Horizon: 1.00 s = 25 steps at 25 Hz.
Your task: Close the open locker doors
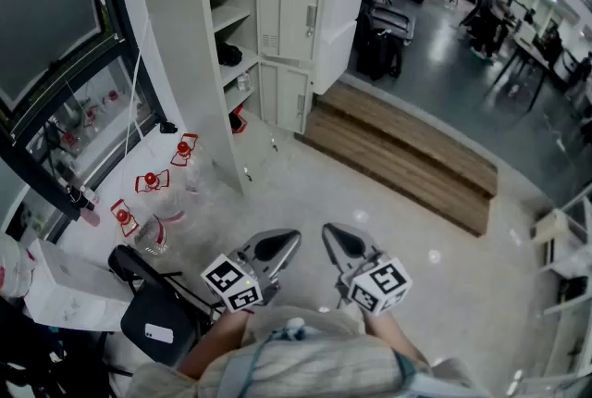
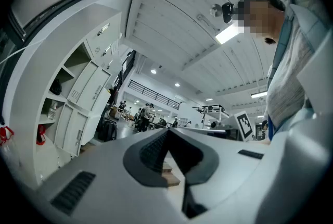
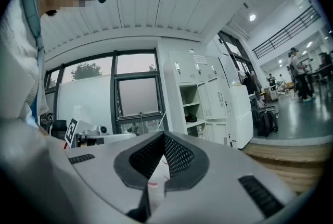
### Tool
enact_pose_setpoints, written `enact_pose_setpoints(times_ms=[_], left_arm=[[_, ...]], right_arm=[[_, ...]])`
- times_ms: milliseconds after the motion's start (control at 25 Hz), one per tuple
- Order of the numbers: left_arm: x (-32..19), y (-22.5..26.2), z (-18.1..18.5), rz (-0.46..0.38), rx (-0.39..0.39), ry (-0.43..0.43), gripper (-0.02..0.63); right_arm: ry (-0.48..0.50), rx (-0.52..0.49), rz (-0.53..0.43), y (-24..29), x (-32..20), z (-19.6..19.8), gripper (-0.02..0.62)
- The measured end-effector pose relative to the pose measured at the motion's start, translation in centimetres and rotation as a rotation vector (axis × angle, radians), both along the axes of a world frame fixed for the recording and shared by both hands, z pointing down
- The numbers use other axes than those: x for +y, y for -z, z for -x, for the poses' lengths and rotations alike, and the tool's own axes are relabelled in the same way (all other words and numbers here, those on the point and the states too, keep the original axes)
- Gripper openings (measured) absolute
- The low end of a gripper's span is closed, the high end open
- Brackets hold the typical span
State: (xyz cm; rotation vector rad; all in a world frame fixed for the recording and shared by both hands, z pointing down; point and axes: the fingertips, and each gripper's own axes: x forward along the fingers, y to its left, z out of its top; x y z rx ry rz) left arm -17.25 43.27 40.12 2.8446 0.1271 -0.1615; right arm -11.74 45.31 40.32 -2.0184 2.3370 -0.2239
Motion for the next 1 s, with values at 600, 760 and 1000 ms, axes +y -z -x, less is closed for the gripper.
enact_pose_setpoints(times_ms=[600, 760, 1000], left_arm=[[0.42, -0.19, 0.23, 0.009, -0.007, -0.016, 0.003], [0.20, -0.06, 0.29, 0.011, -0.003, -0.011, 0.003], [-0.32, -0.38, 0.62, 0.026, -0.008, -0.012, 0.003]], right_arm=[[0.007, 0.014, 0.012, -0.03, 0.23, 0.62, 0.002], [0.014, 0.013, 0.011, 0.11, 0.11, 0.79, 0.002], [0.030, 0.012, 0.001, -0.04, -0.51, 1.05, 0.002]])
